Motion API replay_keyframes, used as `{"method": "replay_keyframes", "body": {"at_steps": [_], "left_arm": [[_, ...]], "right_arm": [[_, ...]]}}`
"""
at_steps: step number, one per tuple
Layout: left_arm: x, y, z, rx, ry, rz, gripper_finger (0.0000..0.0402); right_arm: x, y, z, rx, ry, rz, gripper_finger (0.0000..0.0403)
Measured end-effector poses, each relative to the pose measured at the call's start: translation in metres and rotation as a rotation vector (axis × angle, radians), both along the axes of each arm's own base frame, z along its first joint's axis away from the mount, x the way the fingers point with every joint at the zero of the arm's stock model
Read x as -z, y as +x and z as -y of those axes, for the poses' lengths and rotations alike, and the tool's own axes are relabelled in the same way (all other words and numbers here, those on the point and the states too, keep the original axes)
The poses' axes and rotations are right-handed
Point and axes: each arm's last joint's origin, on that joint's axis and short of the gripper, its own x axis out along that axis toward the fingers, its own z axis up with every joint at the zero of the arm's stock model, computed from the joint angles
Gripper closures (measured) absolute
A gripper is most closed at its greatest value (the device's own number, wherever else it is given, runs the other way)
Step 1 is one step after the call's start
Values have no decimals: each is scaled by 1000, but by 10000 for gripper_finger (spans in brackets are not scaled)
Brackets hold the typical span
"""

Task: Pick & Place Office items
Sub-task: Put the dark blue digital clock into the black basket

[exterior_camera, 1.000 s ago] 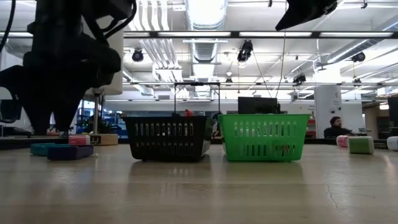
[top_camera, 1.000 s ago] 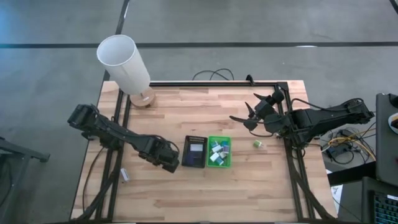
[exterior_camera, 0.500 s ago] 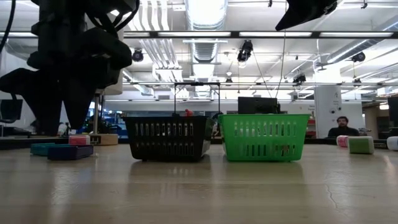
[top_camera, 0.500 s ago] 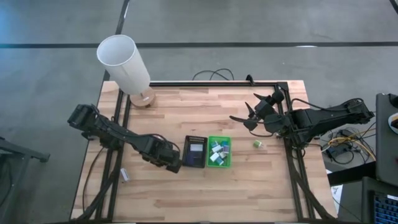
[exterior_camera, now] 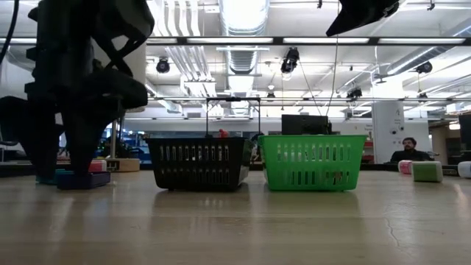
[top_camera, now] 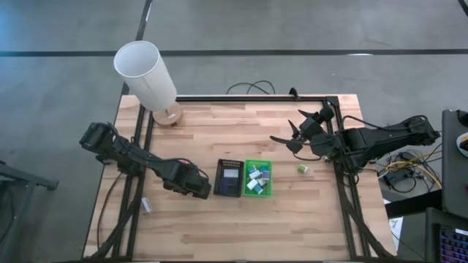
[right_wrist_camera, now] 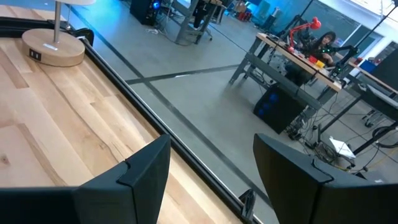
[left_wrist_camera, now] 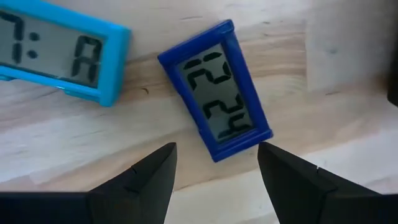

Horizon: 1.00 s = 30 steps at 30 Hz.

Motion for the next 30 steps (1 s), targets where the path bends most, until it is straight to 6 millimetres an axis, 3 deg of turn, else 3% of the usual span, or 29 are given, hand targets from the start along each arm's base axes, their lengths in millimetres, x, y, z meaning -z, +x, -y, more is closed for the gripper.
{"method": "replay_keyframes", "body": {"at_steps": [15,30], "left_arm": [[2,8,-3,-42,-9,88,170],[2,16,-25,-170,122,153,170]], "right_arm": [[0,0,0,0,-2,-3,175],[0,0,0,12,9,21,175]]}}
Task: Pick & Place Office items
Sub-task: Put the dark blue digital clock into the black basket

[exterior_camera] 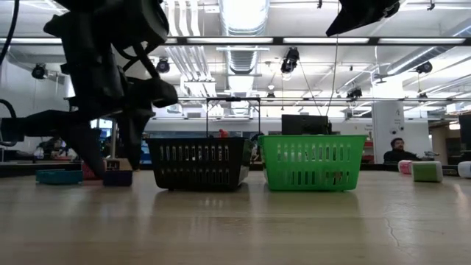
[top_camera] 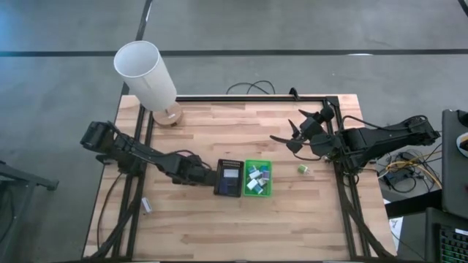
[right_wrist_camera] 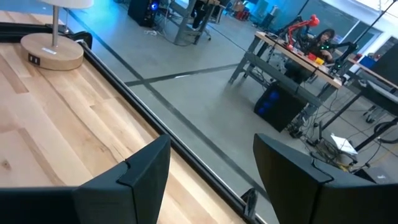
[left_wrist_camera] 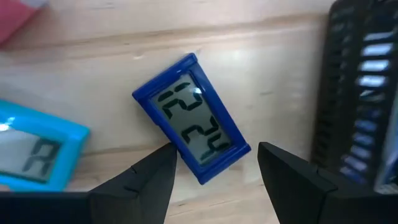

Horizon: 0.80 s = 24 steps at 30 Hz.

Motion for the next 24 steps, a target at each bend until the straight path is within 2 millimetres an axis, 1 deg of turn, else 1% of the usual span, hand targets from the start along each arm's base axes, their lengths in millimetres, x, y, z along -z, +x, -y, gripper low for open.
{"method": "replay_keyframes", "body": {"at_steps": [7,19,22,24], "left_arm": [[-3,7,-7,-96,-38,43,170],[-5,11,-23,-226,-158,35,170],[-5,11,-25,-210,-199,24,170],[-5,11,-23,-139,-240,12,170]], "right_arm": [[-5,0,0,1,-10,8,174],[-5,0,0,-17,-51,-55,174],[-5,0,0,-26,-69,-84,175],[-5,0,0,-29,-75,-93,174]]}}
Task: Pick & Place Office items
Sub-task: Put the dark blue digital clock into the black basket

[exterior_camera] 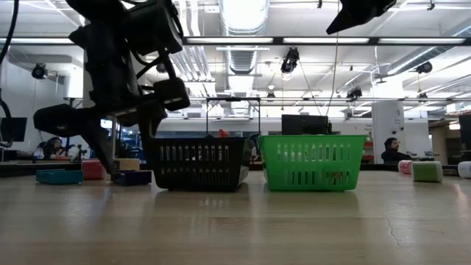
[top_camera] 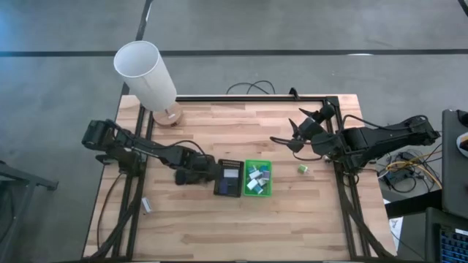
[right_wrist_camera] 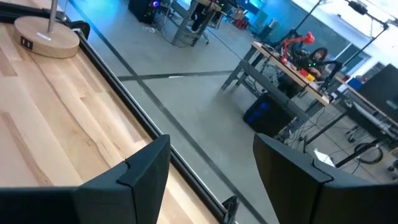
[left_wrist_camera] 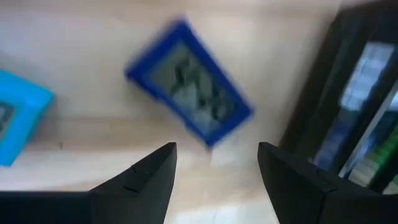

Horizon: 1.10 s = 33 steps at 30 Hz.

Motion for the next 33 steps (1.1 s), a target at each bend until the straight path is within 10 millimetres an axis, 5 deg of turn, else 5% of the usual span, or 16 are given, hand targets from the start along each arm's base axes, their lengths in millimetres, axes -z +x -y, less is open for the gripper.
{"method": "replay_keyframes", "body": {"at_steps": [15,25,33], "left_arm": [[8,-11,8,511,-86,42,143],[13,-15,8,595,-63,58,57],[13,-15,7,574,-41,52,52]], "right_arm": [[2,-1,0,8,17,14,174],[11,-1,0,13,27,8,174],[6,3,-1,2,16,44,174]]}}
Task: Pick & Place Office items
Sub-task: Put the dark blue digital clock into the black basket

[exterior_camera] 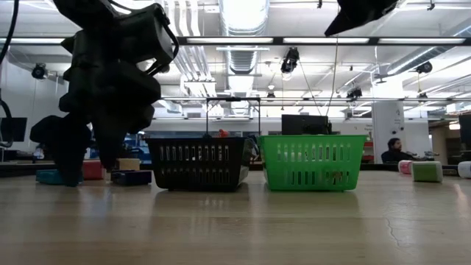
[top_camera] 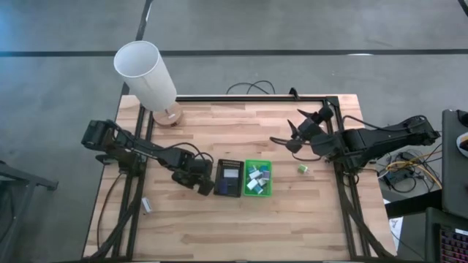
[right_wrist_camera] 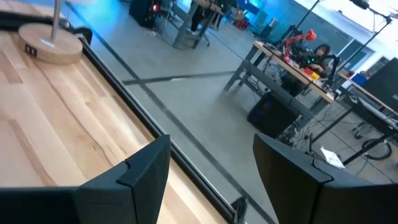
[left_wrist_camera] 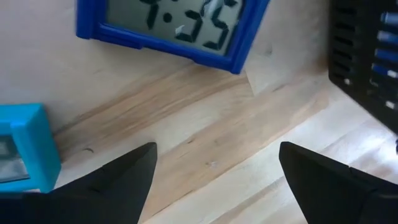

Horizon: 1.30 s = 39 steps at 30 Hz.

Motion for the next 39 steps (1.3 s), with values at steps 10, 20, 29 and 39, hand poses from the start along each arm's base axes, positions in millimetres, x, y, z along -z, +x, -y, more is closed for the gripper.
{"method": "replay_keyframes", "body": {"at_steps": [10,20,29,39], "left_arm": [[0,1,0,116,47,56,53],[-1,2,-2,126,109,71,53],[0,-1,-3,162,130,49,54],[0,-2,-6,203,142,46,55]], "right_arm": [[-4,2,0,-10,-13,21,174],[-1,2,0,-12,-20,5,174],[-2,2,-1,-12,-19,7,174],[-2,3,-1,-12,-18,13,174]]}}
